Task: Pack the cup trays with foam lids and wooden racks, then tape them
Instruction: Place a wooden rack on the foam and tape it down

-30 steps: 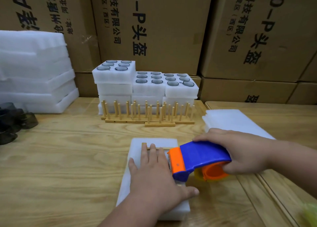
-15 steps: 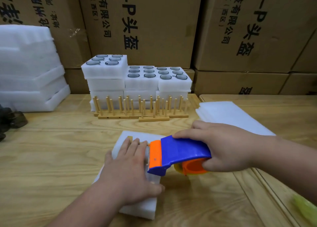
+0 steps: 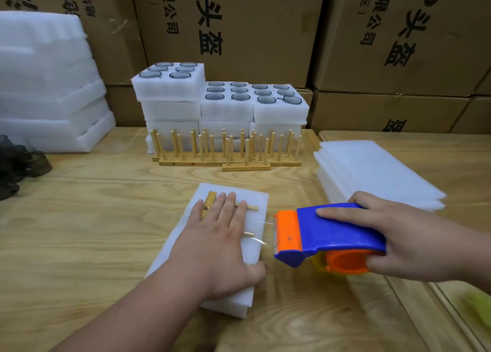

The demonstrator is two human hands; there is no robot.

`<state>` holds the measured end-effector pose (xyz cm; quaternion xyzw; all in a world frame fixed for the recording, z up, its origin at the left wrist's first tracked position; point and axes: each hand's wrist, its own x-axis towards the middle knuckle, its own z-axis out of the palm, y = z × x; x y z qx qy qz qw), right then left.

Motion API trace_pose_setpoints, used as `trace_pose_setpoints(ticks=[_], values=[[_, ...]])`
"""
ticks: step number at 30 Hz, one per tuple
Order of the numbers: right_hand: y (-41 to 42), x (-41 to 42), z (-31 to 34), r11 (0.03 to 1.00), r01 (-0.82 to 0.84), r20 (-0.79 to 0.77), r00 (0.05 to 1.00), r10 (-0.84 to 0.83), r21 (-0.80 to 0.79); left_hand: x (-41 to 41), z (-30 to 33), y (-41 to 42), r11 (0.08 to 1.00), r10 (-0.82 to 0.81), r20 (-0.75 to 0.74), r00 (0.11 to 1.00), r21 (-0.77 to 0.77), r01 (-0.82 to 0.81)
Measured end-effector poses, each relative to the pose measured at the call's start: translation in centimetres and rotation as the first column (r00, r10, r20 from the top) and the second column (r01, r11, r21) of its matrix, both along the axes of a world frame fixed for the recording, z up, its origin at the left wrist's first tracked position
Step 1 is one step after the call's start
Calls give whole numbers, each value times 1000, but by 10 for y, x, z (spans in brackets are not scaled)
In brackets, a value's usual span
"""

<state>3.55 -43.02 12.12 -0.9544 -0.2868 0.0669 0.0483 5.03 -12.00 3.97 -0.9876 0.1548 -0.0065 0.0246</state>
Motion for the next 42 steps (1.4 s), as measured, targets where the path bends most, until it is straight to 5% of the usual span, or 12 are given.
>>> trace_pose_setpoints(ticks=[8,32,42], values=[[4,0,-4,993,-43,68,996,51,-112,-3,5,-3,999,-36,-22,999,16,36],[-11,-26,0,992,107,-81,990,-113,-73,-5,6,0,998,-62,-55,997,8,62],[53,-7,28,943,8,-21,1000,-16,-333,-4,5,0,998,-67,-67,995,5,68]])
